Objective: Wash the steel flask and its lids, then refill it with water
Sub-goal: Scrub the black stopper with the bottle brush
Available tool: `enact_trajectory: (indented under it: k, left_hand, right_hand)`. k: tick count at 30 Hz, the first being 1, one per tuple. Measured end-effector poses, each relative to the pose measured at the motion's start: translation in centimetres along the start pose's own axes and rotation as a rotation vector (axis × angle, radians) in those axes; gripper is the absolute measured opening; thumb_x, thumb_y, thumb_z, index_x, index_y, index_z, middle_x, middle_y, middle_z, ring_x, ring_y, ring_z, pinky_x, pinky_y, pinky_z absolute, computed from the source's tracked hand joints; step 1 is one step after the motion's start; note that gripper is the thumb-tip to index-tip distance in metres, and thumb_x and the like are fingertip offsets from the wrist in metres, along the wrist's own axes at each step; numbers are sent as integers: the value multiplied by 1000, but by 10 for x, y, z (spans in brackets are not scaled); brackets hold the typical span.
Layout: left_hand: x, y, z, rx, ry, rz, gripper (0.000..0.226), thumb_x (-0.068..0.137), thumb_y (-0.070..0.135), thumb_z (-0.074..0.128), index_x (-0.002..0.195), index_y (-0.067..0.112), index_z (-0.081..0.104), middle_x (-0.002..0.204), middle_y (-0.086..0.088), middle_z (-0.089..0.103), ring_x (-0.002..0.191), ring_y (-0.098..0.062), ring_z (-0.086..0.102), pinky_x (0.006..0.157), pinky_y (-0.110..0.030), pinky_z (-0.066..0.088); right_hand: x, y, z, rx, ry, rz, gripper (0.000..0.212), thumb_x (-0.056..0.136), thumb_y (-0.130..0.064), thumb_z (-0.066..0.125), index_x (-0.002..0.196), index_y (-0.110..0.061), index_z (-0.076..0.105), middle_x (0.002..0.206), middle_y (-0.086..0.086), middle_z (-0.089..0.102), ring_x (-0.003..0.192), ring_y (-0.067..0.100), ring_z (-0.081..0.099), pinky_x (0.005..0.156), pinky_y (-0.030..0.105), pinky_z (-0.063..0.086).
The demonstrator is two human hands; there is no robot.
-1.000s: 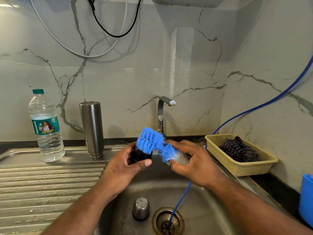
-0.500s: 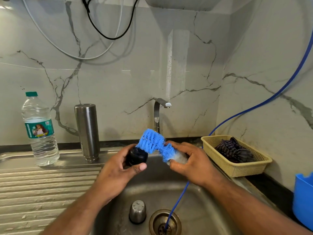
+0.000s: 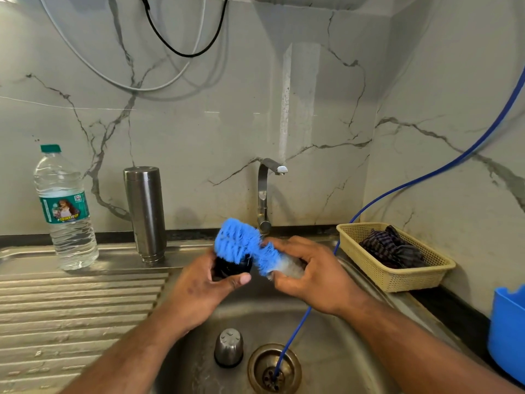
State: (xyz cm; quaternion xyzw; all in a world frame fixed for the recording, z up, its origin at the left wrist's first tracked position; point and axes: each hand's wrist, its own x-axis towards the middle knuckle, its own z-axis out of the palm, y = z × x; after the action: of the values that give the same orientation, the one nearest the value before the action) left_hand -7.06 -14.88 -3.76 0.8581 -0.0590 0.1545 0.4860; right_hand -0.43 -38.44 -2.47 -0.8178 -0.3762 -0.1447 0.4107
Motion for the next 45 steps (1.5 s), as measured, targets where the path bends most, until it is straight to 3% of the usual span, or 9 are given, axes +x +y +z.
enact_trajectory:
  k: [5, 9, 16, 19, 30, 34, 38, 42, 45]
  left_hand:
    - [2, -4, -4, -115, 42, -25, 58, 77, 72, 72, 122, 35, 66, 110, 11, 77, 103, -5, 71, 101, -43, 52]
    - [0, 2, 5, -226, 23, -39, 36, 98, 52, 50, 119, 28, 66, 103, 5, 77, 90, -13, 72, 94, -43, 54]
    - [2, 1, 8, -669, 30, -252, 42, 109, 37, 35, 128, 15, 65, 95, -10, 73, 84, -23, 60, 88, -47, 48]
    - [2, 4, 7, -740, -14, -274, 49, 106, 48, 33, 127, 17, 64, 91, -9, 70, 79, -20, 59, 86, -46, 46]
    - [0, 6, 8, -720, -75, -308, 51, 108, 50, 22, 133, 26, 59, 125, -7, 73, 118, -26, 66, 104, -50, 43]
    - [1, 9, 6, -813, -69, -327, 55, 107, 52, 19, 134, 25, 58, 126, -6, 73, 122, -23, 65, 105, -49, 39]
    - [2, 12, 3, -862, -5, -323, 53, 107, 51, 23, 134, 22, 58, 124, -11, 73, 123, -23, 65, 109, -53, 38]
    - [-2, 11, 9, -797, -12, -332, 38, 109, 33, 32, 126, 19, 63, 123, -12, 73, 119, -26, 67, 101, -51, 44]
    - [0, 11, 5, -802, 4, -335, 48, 107, 48, 29, 131, 21, 62, 123, -9, 74, 121, -23, 65, 100, -48, 42]
  right_hand:
    - [3, 9, -10, -57, 88, 75, 65, 71, -57, 66, 135, -47, 61, 100, -15, 63, 86, 5, 62, 71, 23, 52]
    - [0, 5, 1, 29, 46, -8, 61, 76, -45, 72, 136, -38, 65, 101, -14, 63, 89, 8, 64, 72, 16, 49]
    - [-2, 3, 4, 6, 36, -10, 56, 83, -32, 78, 135, -45, 62, 105, -17, 62, 91, 6, 62, 70, 15, 48]
    - [1, 5, 3, -36, 126, 74, 58, 84, -34, 78, 139, -44, 59, 101, -15, 61, 88, 2, 59, 66, 13, 44]
    - [-2, 5, 6, 3, 46, 24, 59, 84, -29, 80, 139, -40, 60, 109, -17, 63, 97, 1, 61, 74, 13, 50]
    - [0, 12, 5, -15, 80, 73, 60, 81, -36, 79, 139, -38, 62, 115, -18, 65, 101, 1, 64, 83, 21, 55]
    - [-2, 11, 5, -8, 62, 51, 58, 85, -31, 79, 138, -43, 60, 113, -18, 61, 99, 1, 62, 78, 16, 52]
    - [-3, -3, 13, -58, -16, -37, 57, 89, -33, 76, 138, -53, 54, 115, -19, 57, 99, 4, 59, 77, 19, 53]
    - [-2, 5, 4, -59, 39, 1, 57, 87, -34, 77, 134, -56, 55, 109, -18, 58, 94, 4, 59, 73, 21, 53]
